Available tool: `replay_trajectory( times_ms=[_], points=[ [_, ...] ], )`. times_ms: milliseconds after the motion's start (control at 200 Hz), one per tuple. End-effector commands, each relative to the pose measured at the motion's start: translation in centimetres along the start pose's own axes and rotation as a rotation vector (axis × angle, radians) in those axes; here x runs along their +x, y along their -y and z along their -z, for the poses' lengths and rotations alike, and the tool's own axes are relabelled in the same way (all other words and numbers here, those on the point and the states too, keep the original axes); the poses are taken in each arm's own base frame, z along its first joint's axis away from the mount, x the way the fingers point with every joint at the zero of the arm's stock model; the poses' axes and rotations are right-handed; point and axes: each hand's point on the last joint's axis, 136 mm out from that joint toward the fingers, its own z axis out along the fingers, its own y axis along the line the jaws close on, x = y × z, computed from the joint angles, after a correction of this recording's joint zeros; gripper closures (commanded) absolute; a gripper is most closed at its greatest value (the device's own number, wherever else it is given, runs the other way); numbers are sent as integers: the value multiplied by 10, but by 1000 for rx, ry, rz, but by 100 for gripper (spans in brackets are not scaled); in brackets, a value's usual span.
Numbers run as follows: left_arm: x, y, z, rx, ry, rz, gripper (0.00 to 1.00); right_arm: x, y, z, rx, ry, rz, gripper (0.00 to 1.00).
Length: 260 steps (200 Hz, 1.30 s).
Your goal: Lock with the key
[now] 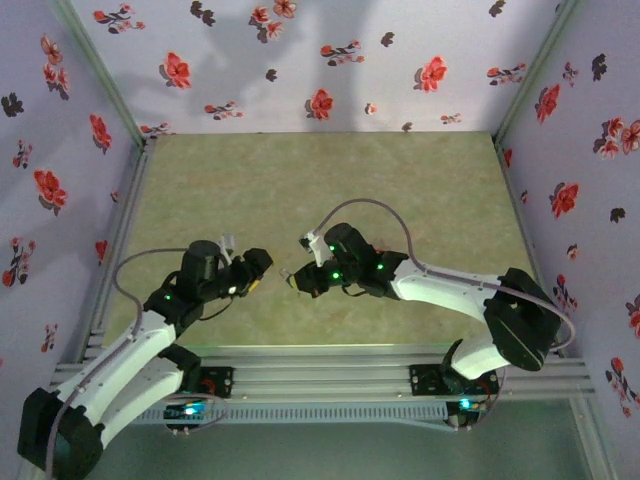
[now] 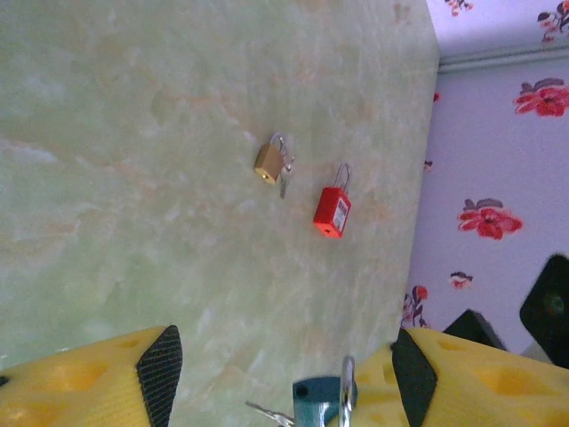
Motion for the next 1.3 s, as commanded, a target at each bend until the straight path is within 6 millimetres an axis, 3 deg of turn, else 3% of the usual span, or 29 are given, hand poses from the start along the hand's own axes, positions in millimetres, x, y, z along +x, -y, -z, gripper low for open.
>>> replay_trajectory(
  times_ms=[0,485,725,1295],
  points=[
    [13,1,6,-20,-61,-52,32,-6,3,4,26,23,21,100],
    [22,6,-4,-27,-110,-111,34,-6,-1,5,5,19,20,100],
    [24,1,-6,-37,-118,-116,45,-7,-3,7,-4,24,20,100],
    [25,-4,-6,-60,-129,-151,46,-8,-11,12,-54,32,21,100]
  ],
)
